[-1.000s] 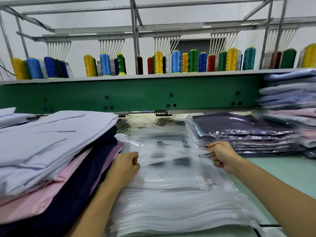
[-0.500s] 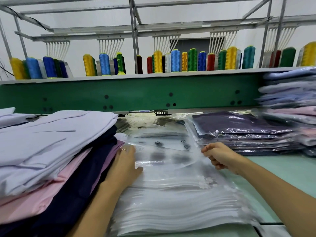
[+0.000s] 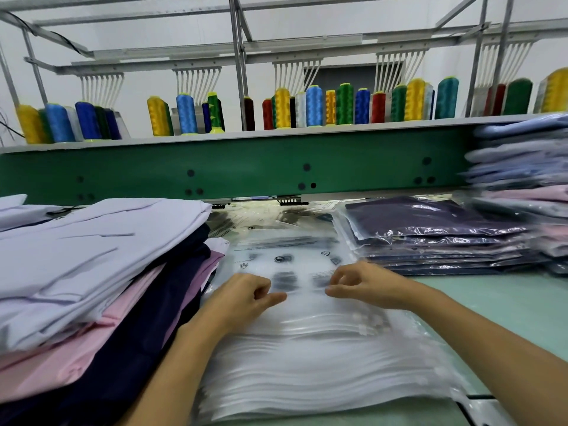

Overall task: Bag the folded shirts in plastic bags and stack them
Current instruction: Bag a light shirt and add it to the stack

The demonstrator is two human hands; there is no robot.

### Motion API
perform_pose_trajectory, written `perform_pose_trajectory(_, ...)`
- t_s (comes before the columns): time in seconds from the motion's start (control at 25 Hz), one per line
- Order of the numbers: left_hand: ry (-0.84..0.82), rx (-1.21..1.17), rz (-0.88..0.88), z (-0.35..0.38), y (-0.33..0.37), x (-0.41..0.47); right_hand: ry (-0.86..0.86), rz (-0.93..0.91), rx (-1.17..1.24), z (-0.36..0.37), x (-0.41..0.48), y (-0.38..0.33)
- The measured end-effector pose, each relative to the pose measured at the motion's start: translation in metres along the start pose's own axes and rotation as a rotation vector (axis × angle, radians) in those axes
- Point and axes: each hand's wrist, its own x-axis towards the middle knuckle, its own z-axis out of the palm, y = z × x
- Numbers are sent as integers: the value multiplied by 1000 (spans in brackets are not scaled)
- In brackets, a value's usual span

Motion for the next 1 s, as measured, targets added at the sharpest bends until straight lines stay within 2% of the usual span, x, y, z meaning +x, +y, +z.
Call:
perform_pose_trajectory(0.12, -18, 25, -38, -1, 5, -1, 32, -48, -34, 3, 1, -5)
perform_pose_trajectory(0.2, 30, 12, -90, -3, 9, -3, 71, -66, -23, 3, 3, -6)
perform_pose_trajectory(0.36, 251, 29, -57, 1, 14, -3, 108, -77, -159, 6, 3, -6)
perform_pose_trajectory(0.48, 366, 36, 10, 0, 9, -2, 223, -128, -254, 6, 3, -10)
perform_pose_trajectory(0.56, 341, 57, 43, -1, 4, -1, 289, -227, -290, 4, 4, -14)
perform_pose_trajectory(0.64, 255, 109, 12, -1, 1, 1, 285, -298, -395, 5, 6, -17)
perform_pose_trajectory(0.72, 113, 196, -83, 2, -1, 0, 206, -258, -475, 10, 9, -14)
perform_pose_trajectory(0.84, -82, 293, -123, 8, -6, -1, 34, -147, -491, 19, 12, -5)
perform_pose_trajectory(0.92, -69, 274, -111, 7, -7, -2, 34, -131, -420, 18, 13, -2)
perform_pose_trajectory(1.0, 31, 254, -85, 5, -4, -2, 124, -127, -366, 16, 13, -3)
